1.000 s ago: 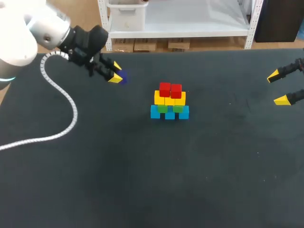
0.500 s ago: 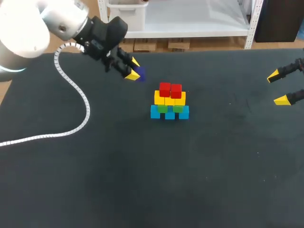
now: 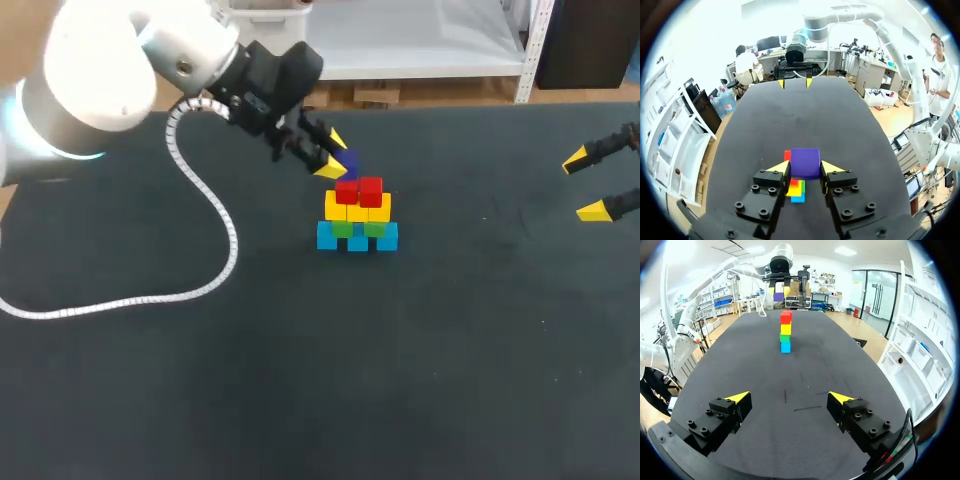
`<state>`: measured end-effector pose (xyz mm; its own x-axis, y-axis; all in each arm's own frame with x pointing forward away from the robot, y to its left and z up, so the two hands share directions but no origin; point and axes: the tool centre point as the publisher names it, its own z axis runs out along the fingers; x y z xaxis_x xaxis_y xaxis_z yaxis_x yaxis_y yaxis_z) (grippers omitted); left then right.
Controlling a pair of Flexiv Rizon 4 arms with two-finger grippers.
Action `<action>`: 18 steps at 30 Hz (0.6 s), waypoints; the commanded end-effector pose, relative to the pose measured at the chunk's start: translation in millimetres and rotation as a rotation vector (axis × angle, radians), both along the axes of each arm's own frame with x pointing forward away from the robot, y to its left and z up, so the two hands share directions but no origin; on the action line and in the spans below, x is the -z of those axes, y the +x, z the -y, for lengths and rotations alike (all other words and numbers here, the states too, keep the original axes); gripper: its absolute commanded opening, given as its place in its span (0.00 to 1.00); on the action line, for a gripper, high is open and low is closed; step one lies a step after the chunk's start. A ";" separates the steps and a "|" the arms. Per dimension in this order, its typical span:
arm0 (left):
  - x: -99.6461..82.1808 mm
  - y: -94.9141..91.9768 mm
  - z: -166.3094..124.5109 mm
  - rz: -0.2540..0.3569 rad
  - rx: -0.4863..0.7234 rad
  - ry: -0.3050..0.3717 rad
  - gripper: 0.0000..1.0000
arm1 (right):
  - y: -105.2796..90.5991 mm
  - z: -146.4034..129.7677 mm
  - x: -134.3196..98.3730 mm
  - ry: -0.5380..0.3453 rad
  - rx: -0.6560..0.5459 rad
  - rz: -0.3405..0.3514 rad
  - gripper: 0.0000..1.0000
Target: Place the blue cubes, place green cubes on the blue cubes, place the yellow cubes on the green cubes, then place the red cubes on the yellow cubes, and place purple cube on the red cubes.
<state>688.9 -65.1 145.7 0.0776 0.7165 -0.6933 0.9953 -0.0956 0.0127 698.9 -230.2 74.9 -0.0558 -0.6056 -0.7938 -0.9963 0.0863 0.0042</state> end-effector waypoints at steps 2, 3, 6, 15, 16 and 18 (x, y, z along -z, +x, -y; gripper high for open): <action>9.9 3.3 11.8 -0.018 0.012 0.017 0.00 | 0.1 -0.1 0.3 0.001 0.000 0.001 1.00; 10.7 3.4 12.4 -0.019 0.011 0.016 0.00 | 0.1 -0.1 0.3 0.001 0.000 0.001 1.00; 12.8 4.9 13.5 -0.013 0.000 0.010 0.00 | 0.1 -0.1 0.3 0.001 0.000 0.001 1.00; 19.3 12.1 15.9 0.006 -0.014 0.009 0.00 | 0.1 -0.1 0.3 0.001 0.000 0.001 1.00; 20.4 12.7 16.4 0.009 -0.011 0.014 0.00 | 0.1 -0.1 0.3 0.001 0.000 0.001 1.00; 23.0 13.9 16.4 0.006 -0.012 0.013 0.00 | 0.1 -0.1 0.3 0.001 0.000 0.001 1.00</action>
<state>699.5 -79.4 125.7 0.0737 0.7262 -0.6835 0.9964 -0.0825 0.0198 698.9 -230.2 74.9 -0.0558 -0.6056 -0.7938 -0.9963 0.0863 0.0042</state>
